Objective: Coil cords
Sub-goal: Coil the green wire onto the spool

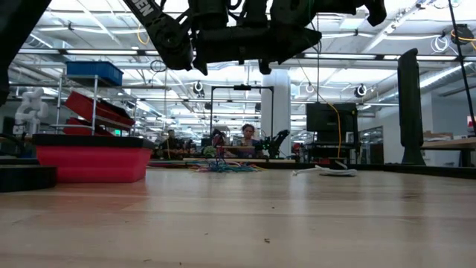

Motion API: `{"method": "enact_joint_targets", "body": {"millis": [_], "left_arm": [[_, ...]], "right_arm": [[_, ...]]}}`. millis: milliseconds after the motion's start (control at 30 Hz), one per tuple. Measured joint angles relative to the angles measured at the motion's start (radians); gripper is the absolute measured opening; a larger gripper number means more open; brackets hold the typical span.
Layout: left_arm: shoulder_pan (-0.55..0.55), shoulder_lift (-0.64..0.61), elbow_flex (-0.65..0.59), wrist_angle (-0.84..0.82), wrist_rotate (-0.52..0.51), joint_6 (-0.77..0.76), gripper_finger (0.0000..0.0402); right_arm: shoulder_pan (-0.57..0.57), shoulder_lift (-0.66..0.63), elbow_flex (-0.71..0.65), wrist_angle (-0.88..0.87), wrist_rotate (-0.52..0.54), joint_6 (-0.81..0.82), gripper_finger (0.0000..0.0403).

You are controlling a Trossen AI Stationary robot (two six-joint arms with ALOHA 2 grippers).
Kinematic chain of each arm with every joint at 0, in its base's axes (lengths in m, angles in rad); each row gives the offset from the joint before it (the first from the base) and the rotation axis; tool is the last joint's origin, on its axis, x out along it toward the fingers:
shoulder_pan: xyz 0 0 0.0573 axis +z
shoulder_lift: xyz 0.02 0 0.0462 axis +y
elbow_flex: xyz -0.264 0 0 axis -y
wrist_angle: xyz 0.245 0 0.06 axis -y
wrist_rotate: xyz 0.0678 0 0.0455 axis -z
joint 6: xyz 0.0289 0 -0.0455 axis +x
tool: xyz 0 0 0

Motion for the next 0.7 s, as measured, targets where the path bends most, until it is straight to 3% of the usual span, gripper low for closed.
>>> {"method": "enact_joint_targets", "body": {"millis": [367,567,700], "left_arm": [[-0.001,0.0,0.0,0.006,0.004,0.0,0.0064],[-0.001,0.0,0.0,0.015,0.009,0.01,0.0012],[0.0,0.0,0.0,0.01,0.01,0.027,0.0005]], "right_arm": [[0.0,0.003,0.0,0.002,-0.024,0.009,0.0],[0.0,0.023,0.0,0.007,-0.026,0.012,0.0],[0.0,0.031,0.0,0.008,-0.026,0.017,0.0]]}}
